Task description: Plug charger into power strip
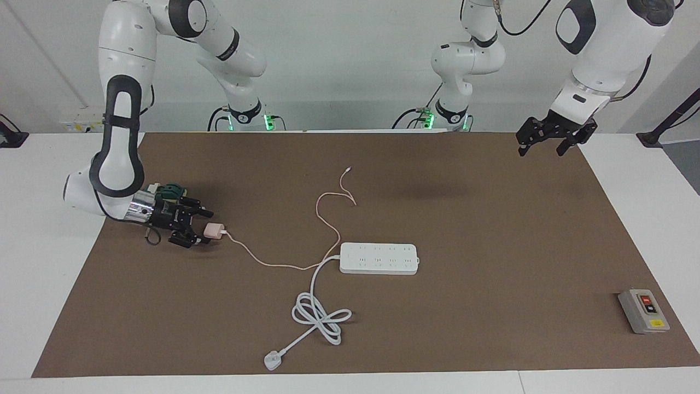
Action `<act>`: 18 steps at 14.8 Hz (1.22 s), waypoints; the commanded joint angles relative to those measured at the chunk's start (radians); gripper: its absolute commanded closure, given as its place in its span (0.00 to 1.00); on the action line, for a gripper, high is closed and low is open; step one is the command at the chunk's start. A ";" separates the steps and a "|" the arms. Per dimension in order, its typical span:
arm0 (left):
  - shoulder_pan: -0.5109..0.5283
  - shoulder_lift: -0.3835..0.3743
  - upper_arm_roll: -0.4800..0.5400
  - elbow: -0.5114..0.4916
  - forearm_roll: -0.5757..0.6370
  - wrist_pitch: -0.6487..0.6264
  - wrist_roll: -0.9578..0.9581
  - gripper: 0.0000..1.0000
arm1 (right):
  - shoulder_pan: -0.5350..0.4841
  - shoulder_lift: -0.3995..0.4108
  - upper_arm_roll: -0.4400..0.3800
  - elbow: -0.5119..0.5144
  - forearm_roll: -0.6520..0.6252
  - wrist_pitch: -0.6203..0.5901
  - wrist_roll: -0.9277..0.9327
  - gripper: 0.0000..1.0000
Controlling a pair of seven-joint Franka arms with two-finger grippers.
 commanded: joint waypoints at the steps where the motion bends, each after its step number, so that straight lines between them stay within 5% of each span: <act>1: -0.005 -0.046 0.003 -0.068 -0.030 0.043 0.008 0.00 | -0.006 -0.001 0.009 -0.034 0.032 0.034 -0.043 0.00; 4: 0.009 -0.052 0.014 -0.116 -0.203 0.064 0.058 0.00 | -0.005 -0.002 0.009 -0.048 0.043 0.044 -0.060 0.00; 5: 0.020 -0.052 0.018 -0.130 -0.258 0.072 0.072 0.00 | -0.003 -0.002 0.009 -0.051 0.043 0.054 -0.064 0.10; 9: 0.049 -0.039 0.017 -0.194 -0.485 0.098 0.079 0.00 | 0.003 -0.004 0.010 -0.073 0.046 0.089 -0.066 0.94; 10: 0.047 -0.034 0.017 -0.231 -0.545 0.121 0.115 0.00 | 0.003 -0.004 0.010 -0.076 0.046 0.098 -0.066 1.00; 18: 0.034 0.066 0.012 -0.305 -1.025 0.116 0.365 0.00 | 0.033 -0.030 0.021 0.004 0.045 0.003 0.061 1.00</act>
